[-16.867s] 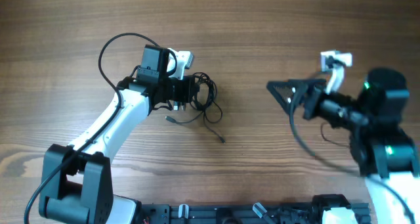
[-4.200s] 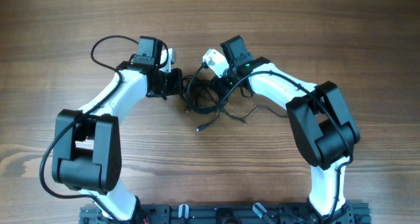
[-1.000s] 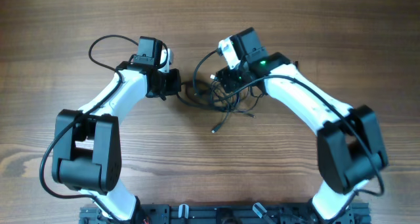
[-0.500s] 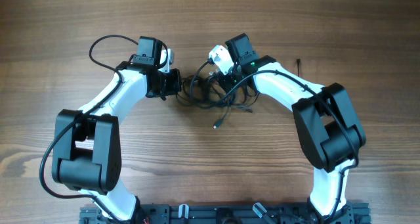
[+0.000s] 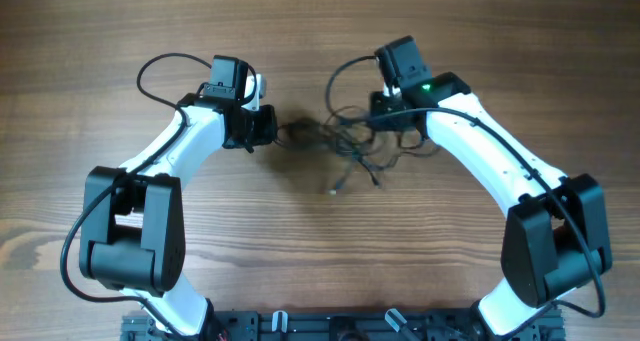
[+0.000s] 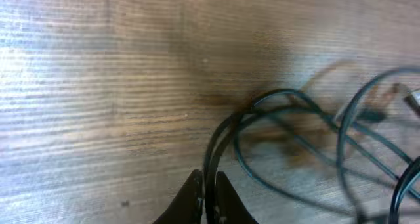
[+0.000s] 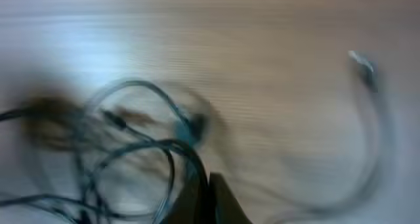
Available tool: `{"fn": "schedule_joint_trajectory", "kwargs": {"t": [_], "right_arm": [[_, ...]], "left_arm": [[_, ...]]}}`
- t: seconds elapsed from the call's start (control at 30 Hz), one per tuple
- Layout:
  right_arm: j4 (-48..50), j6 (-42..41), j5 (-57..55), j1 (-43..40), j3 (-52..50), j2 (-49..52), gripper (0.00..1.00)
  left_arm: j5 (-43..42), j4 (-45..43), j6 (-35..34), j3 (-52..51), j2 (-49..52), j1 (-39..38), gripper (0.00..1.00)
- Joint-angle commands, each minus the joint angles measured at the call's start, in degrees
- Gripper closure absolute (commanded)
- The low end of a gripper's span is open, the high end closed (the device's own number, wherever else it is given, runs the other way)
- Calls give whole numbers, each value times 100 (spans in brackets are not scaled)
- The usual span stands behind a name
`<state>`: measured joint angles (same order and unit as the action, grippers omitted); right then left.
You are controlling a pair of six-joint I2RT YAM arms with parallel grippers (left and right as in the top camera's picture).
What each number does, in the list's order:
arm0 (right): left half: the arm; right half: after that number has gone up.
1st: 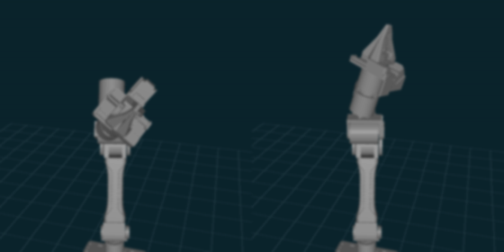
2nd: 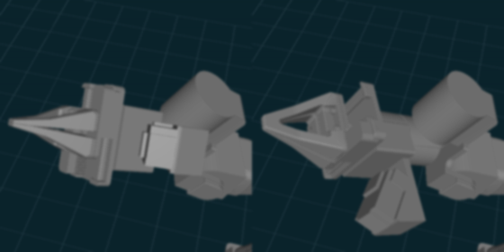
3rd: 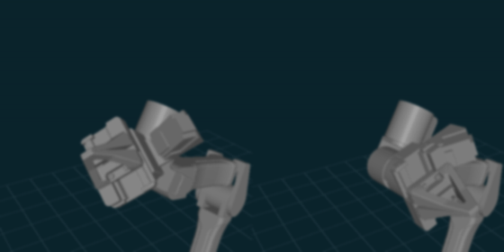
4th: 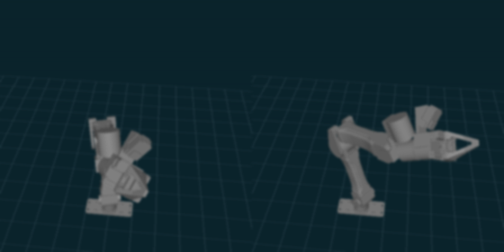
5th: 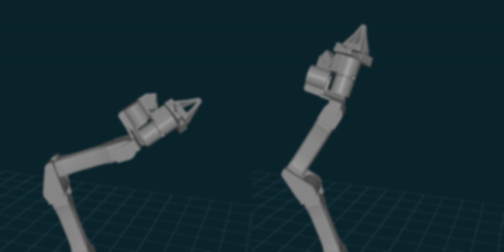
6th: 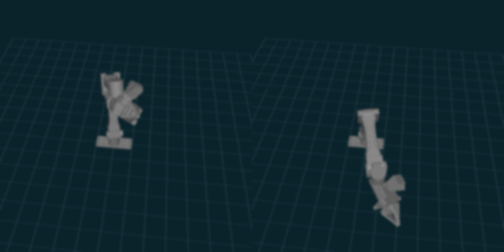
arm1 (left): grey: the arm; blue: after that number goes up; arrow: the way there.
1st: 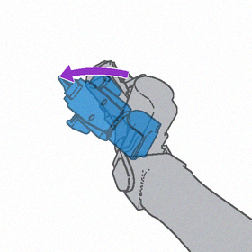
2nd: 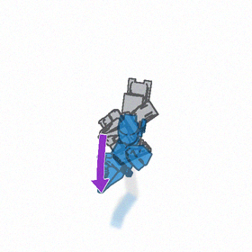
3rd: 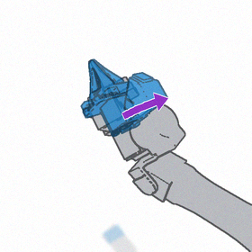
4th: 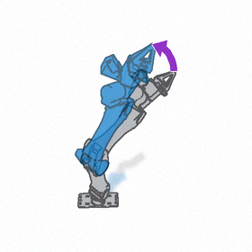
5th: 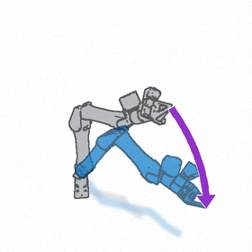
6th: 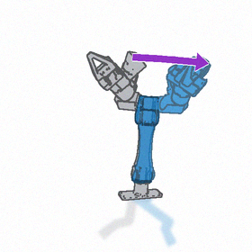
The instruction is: Untangle cables
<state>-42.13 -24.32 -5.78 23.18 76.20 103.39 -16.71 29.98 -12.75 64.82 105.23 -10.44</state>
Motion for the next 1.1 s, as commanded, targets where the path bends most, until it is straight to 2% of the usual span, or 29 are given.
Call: {"fn": "schedule_joint_trajectory", "kwargs": {"t": [0.0,0.07,0.1,0.13,0.17,0.23,0.33,0.47,0.53,0.6,0.67,0.7,0.73,0.77,0.8,0.83,0.87,0.93,0.97,1.0,1.07], "right_arm": [[-540,-1506,-1340,-96,15,-59,96],[-697,-1473,-811,-92,15,-59,95],[-739,-1460,-444,-92,15,-59,90],[-833,-1419,-87,-92,15,-59,73],[-872,-1143,186,-92,15,-59,46],[-855,-597,590,-92,15,-59,32],[-374,688,1353,-92,15,-55,26],[461,944,1314,-92,15,221,22],[710,1091,1309,-92,15,555,21],[883,1266,1300,-94,15,999,19],[966,1325,1220,-131,15,1515,16],[977,1325,1226,-157,15,1700,17],[966,1357,1222,-201,17,1954,23],[901,1377,1224,-269,17,2105,33],[855,1370,1228,-332,17,2157,50],[837,1366,1257,-404,17,2177,88],[839,1370,1346,-415,17,2177,96],[828,1388,1508,-415,17,2170,96],[765,1469,1663,-415,44,2129,96],[671,1729,2044,-433,94,2013,96],[634,1932,2789,-498,131,1639,96]], "left_arm": [[-39,2,72,-48,59,17,91],[-37,2,72,-48,59,17,91],[-37,4,72,-48,59,17,91],[-37,4,72,-48,59,17,90],[-31,0,72,-48,59,17,89],[46,-26,72,-48,59,17,89],[153,-39,72,-48,59,17,85],[-46,-42,31,-48,59,15,78],[-328,-37,31,-48,59,15,66],[-367,-39,28,-48,59,15,40],[-367,-39,26,-48,59,15,28],[-367,-39,20,-48,59,15,27],[-367,-42,-20,-48,59,-2,27],[-365,-59,-37,-48,59,-39,30],[-363,-85,-76,-48,59,-87,34],[-361,-181,-177,-48,59,-186,39],[-350,-262,-192,-48,59,-251,46],[131,-407,-492,-48,59,-396,74],[520,-433,-638,-48,59,-468,81],[920,-444,-748,-48,61,-546,83],[1198,-448,-748,-48,68,-625,79]]}}
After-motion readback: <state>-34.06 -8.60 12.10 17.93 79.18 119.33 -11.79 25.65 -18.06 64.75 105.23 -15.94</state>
